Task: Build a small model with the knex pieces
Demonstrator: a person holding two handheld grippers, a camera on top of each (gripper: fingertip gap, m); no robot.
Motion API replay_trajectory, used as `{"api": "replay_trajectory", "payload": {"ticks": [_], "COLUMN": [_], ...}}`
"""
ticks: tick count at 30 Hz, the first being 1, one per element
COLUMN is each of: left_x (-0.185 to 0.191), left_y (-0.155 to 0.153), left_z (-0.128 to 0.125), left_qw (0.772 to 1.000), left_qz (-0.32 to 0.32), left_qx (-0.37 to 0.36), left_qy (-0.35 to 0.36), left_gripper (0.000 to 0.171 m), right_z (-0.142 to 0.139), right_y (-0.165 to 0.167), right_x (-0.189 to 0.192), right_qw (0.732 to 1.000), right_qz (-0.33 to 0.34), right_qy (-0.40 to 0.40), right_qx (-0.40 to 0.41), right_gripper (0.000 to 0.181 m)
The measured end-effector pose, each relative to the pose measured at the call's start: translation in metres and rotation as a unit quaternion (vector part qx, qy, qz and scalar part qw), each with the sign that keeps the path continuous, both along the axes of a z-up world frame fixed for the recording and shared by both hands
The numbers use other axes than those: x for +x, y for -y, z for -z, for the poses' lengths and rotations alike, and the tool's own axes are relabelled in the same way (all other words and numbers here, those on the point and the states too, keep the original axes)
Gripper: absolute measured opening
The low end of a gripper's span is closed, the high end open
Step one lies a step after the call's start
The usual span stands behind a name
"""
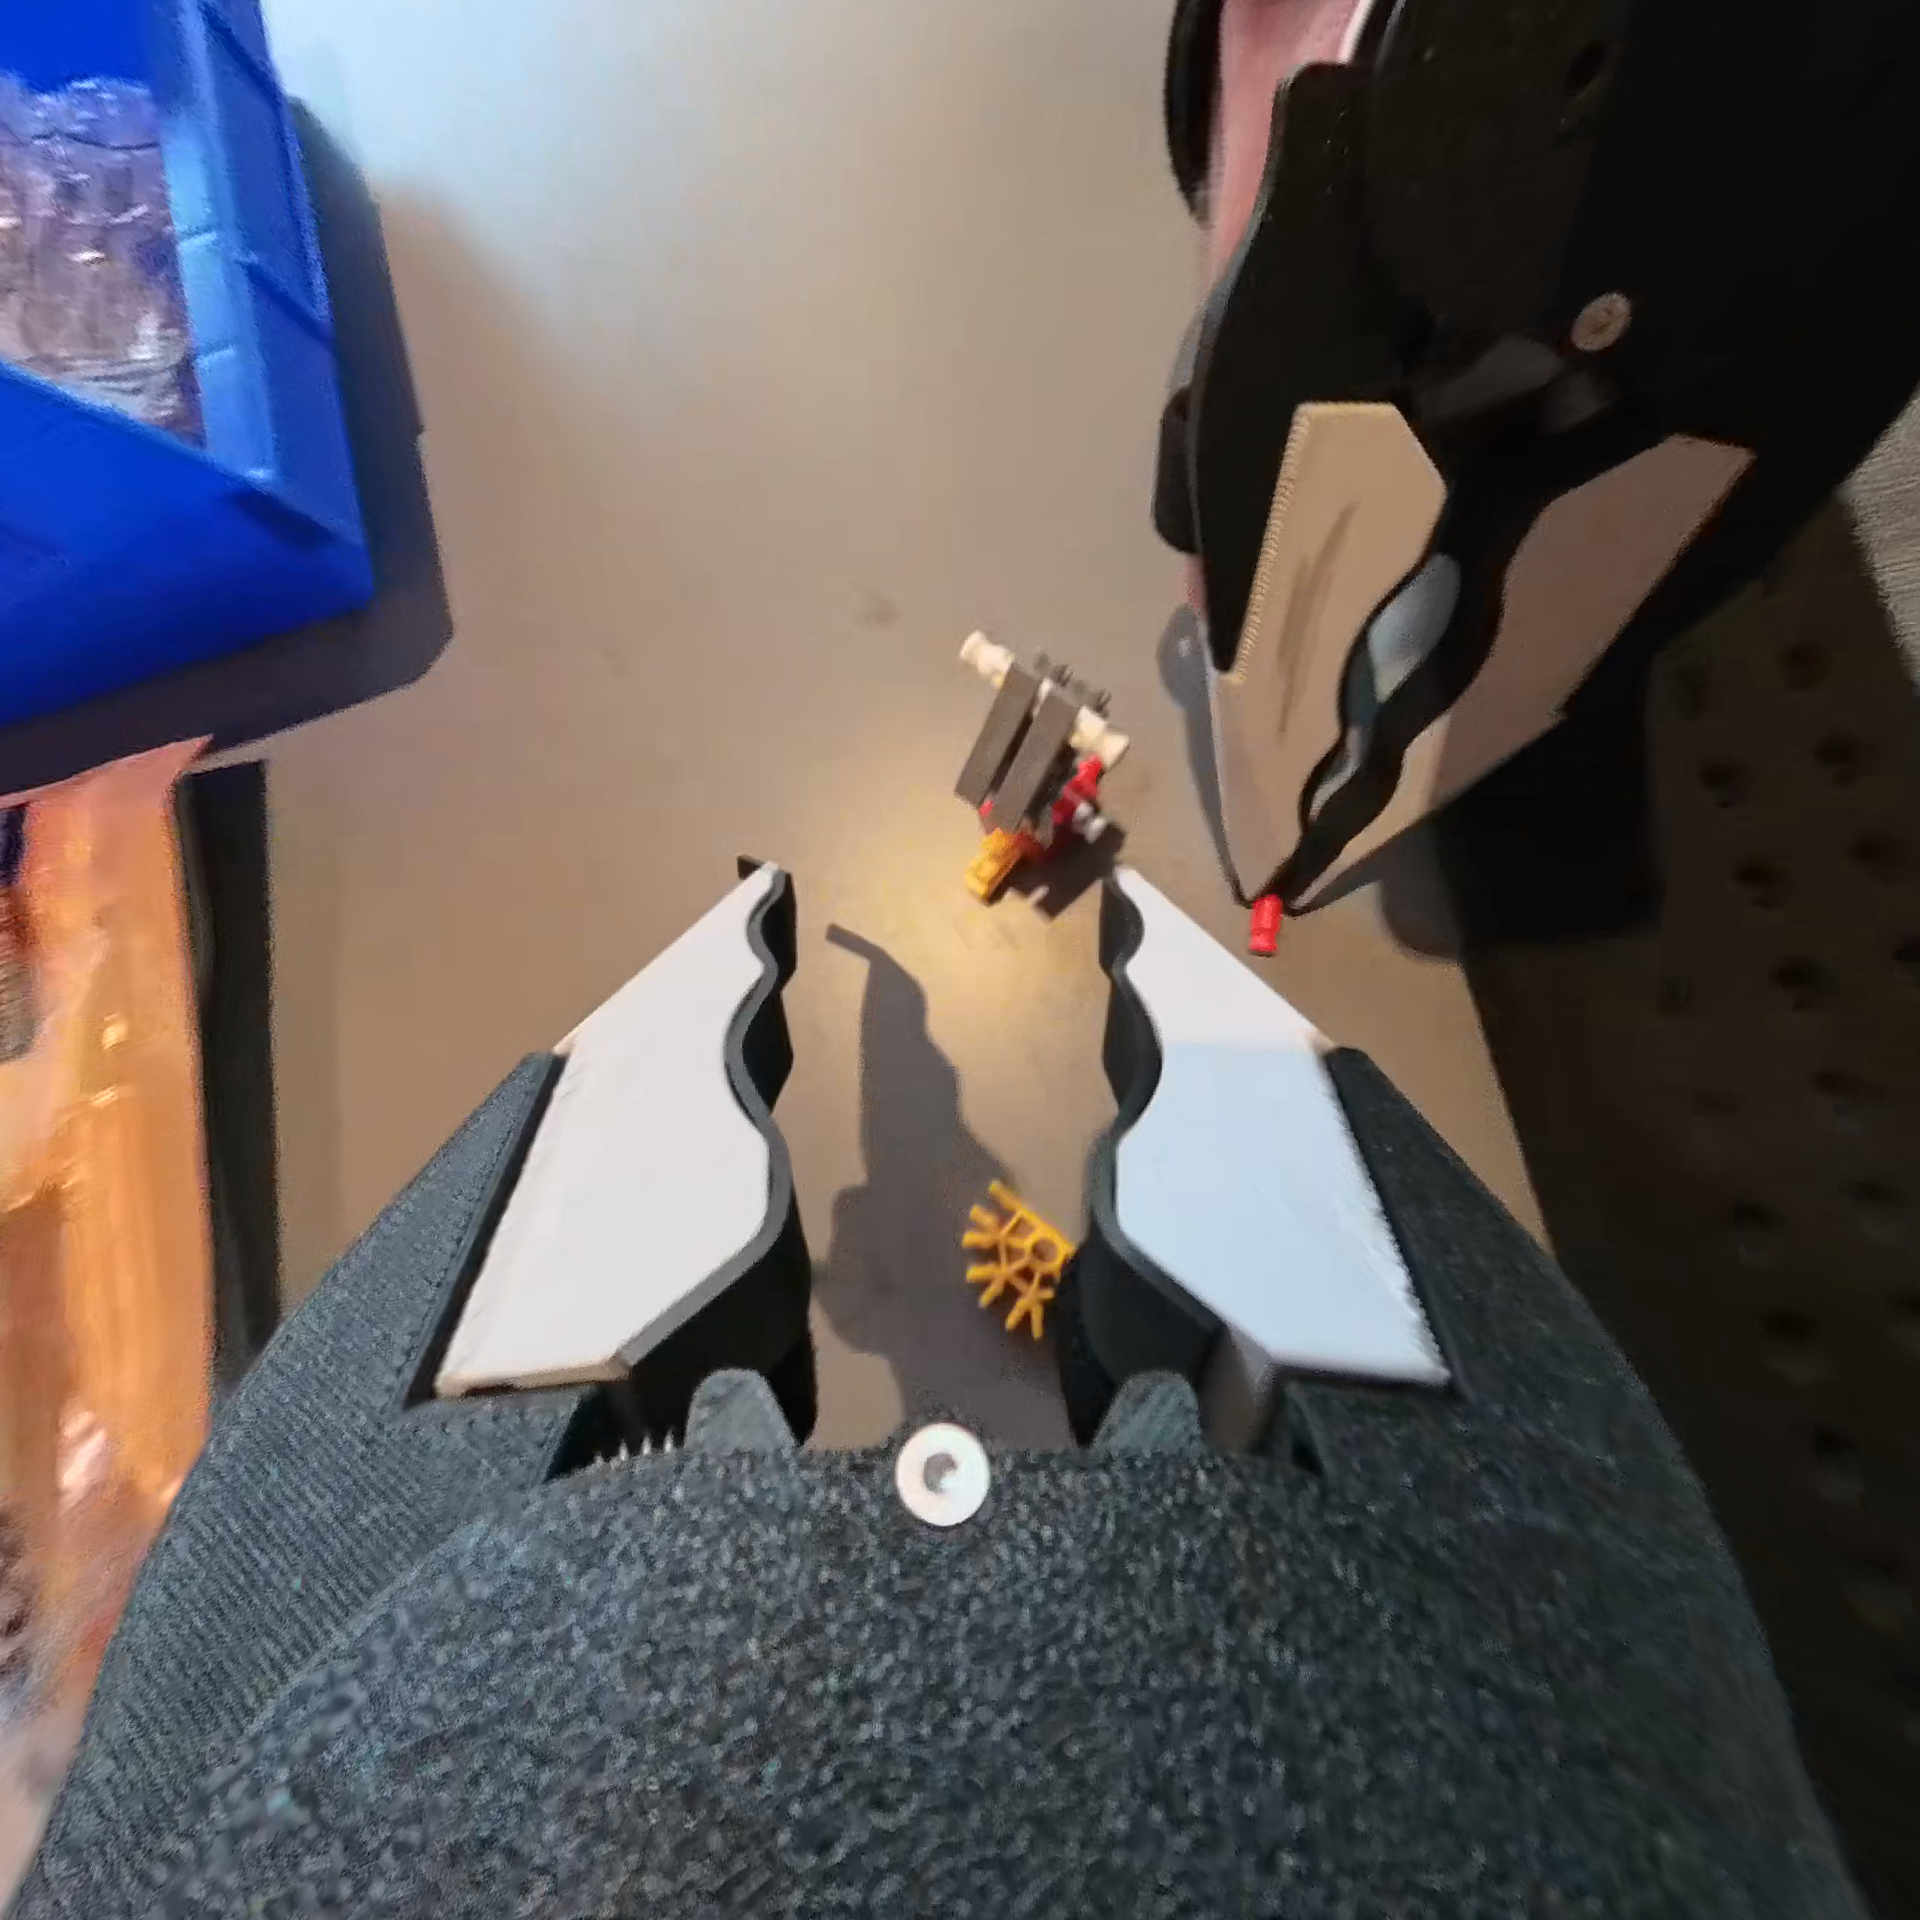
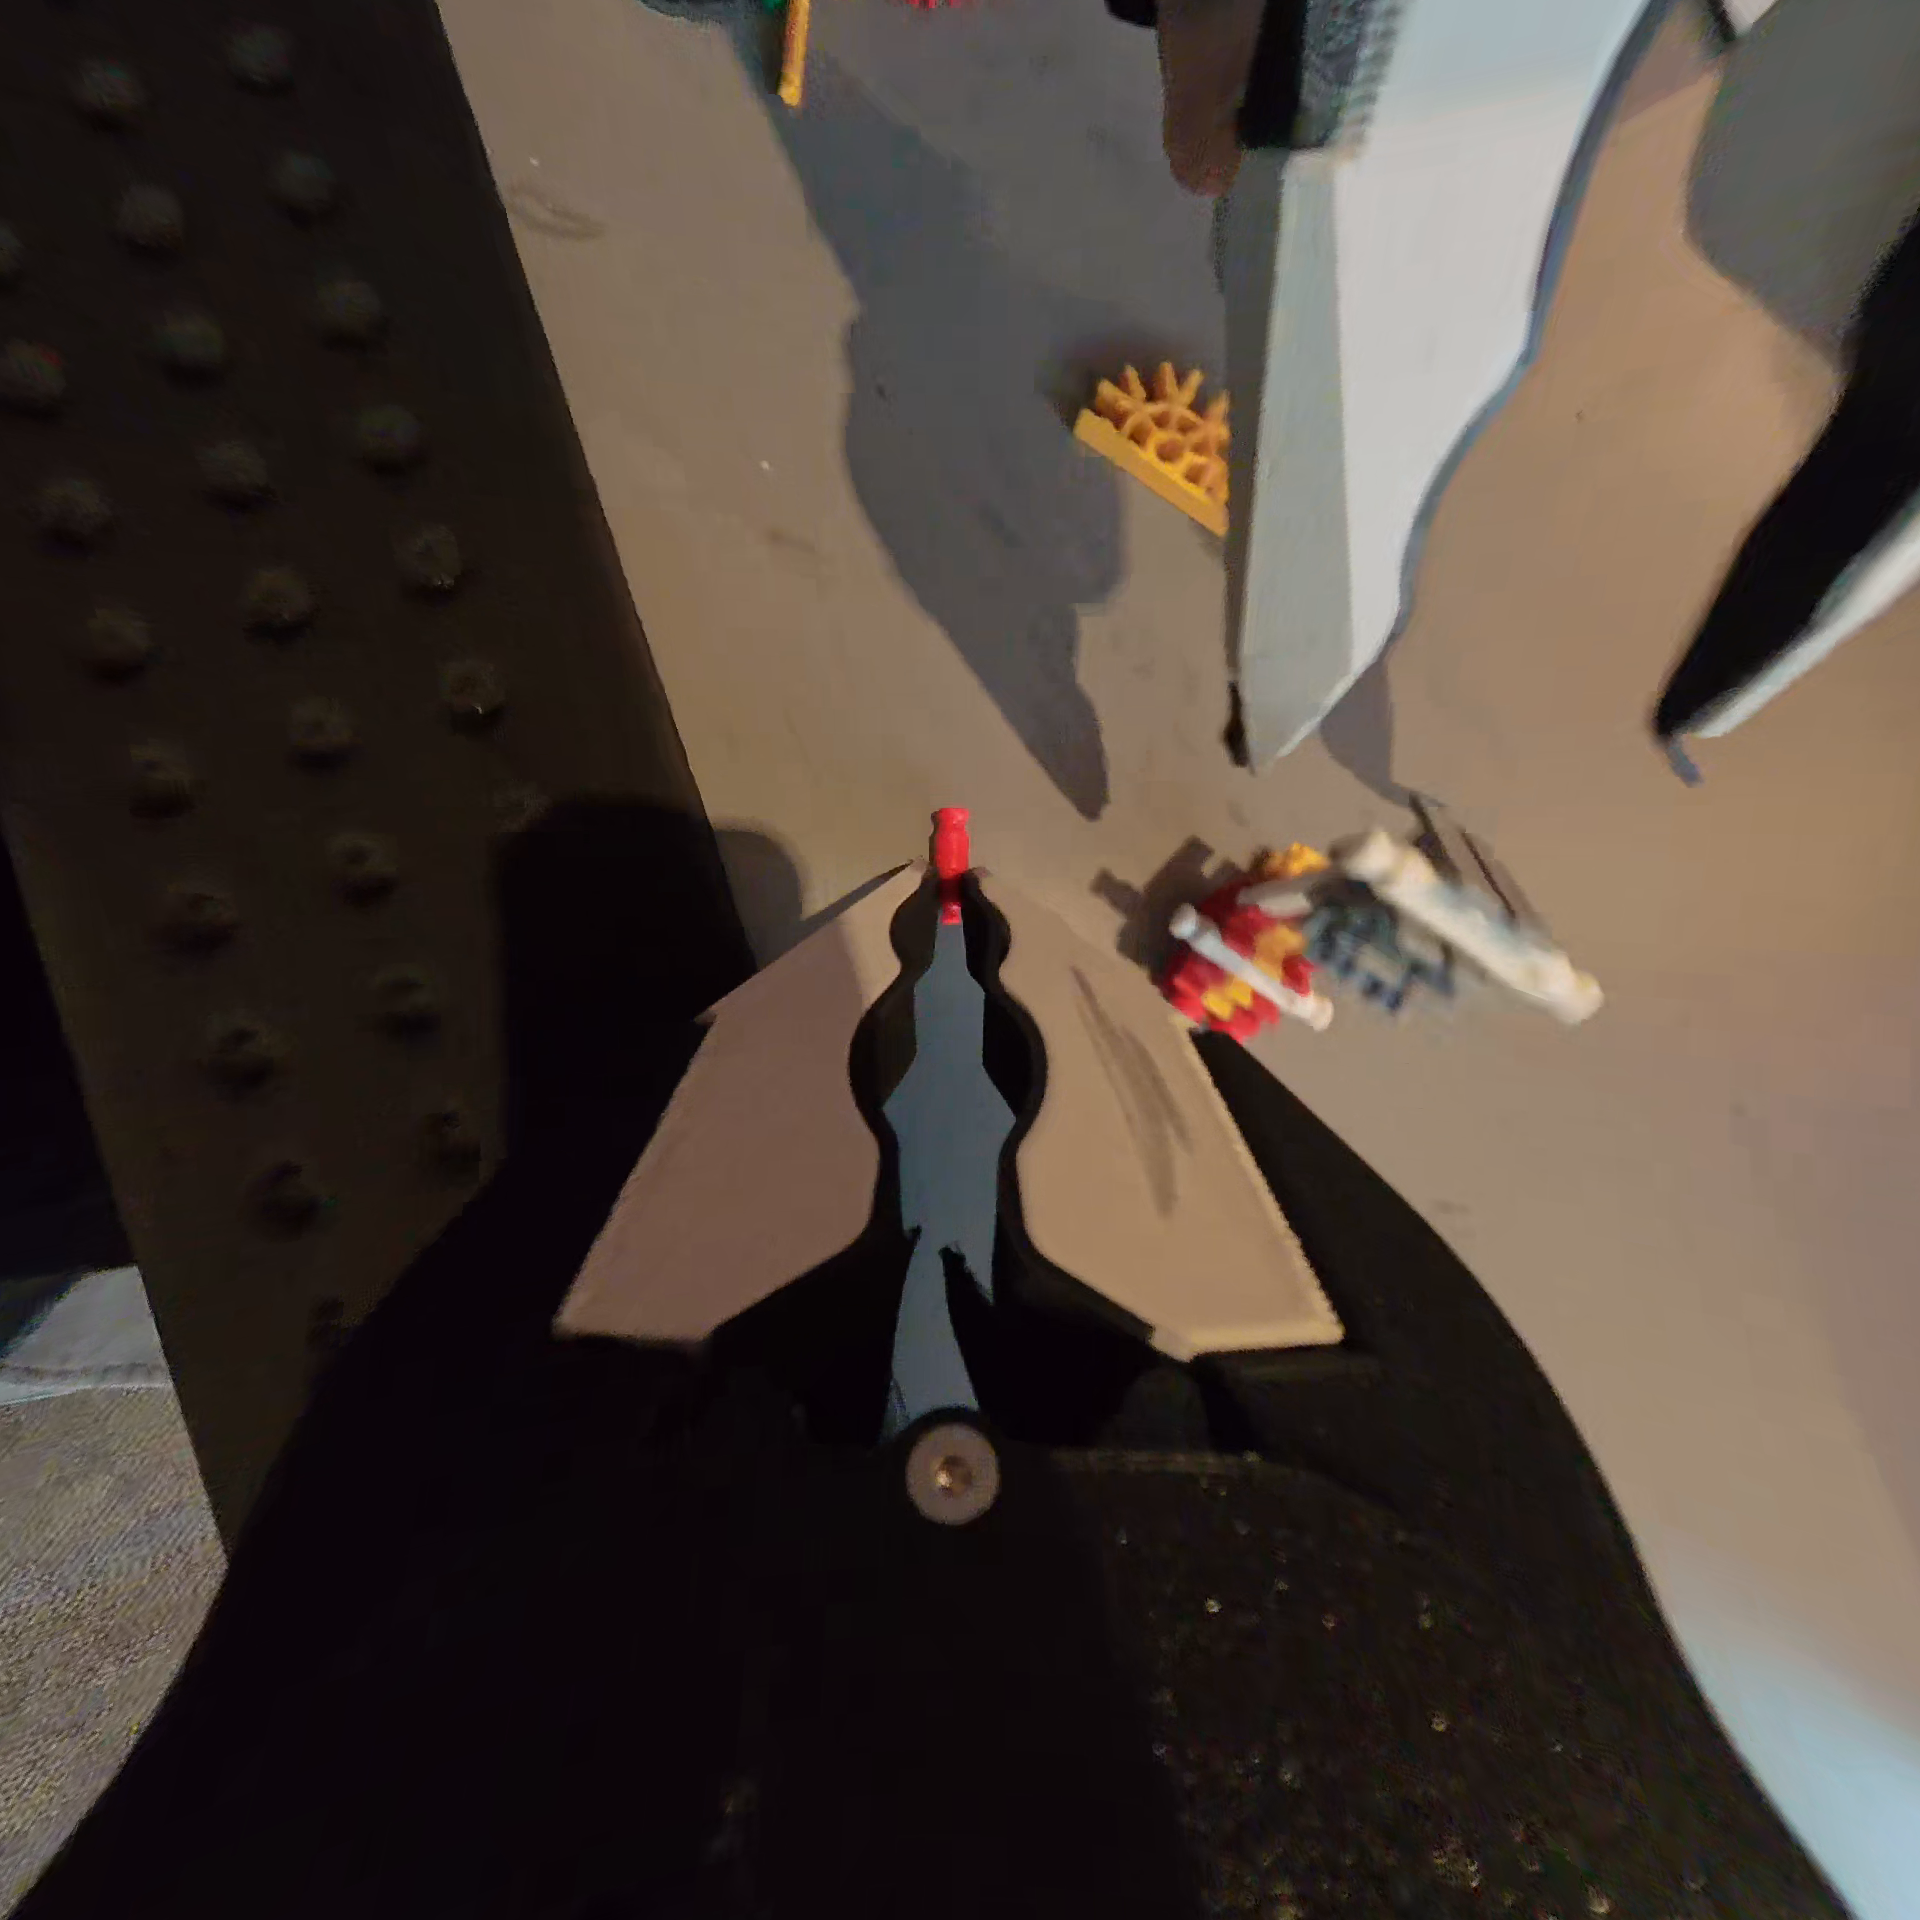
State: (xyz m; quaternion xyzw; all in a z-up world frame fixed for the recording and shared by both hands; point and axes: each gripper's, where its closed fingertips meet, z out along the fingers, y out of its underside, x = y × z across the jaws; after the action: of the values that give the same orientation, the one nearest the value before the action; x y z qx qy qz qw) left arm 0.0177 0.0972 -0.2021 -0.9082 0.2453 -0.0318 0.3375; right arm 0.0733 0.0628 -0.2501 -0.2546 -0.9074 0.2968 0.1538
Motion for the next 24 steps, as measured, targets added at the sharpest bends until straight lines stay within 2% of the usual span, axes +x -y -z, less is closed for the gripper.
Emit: {"api": "replay_trajectory", "payload": {"ticks": [4,6,10,13,19,24], "left_x": [0.015,0.020,0.025,0.029,0.035,0.034], "left_y": [-0.009,-0.009,-0.009,-0.007,-0.008,-0.009], "left_z": [0.012,0.022,0.033,0.038,0.047,0.047], "left_qw": [0.996,0.994,0.992,0.991,0.992,0.995], "left_qz": [0.047,0.068,0.084,0.085,0.073,0.058], "left_qx": [-0.021,-0.038,-0.056,-0.066,-0.063,-0.046], "left_qy": [0.068,0.078,0.077,0.085,0.080,0.069], "left_gripper": [0.057,0.058,0.042,0.035,0.036,0.034], "right_z": [-0.006,-0.007,-0.005,-0.004,-0.002,0.000], "right_y": [-0.026,-0.037,-0.043,-0.045,-0.050,-0.045], "right_x": [0.000,-0.002,-0.005,-0.009,-0.012,-0.012], "right_qw": [0.998,0.996,0.995,0.993,0.989,0.989], "right_qz": [0.053,0.081,0.100,0.111,0.144,0.139], "right_qy": [-0.013,-0.020,-0.029,-0.032,-0.026,-0.025], "right_qx": [-0.015,-0.011,-0.002,0.004,0.026,0.043], "right_gripper": [0.003,0.003,0.003,0.003,0.003,0.003]}}
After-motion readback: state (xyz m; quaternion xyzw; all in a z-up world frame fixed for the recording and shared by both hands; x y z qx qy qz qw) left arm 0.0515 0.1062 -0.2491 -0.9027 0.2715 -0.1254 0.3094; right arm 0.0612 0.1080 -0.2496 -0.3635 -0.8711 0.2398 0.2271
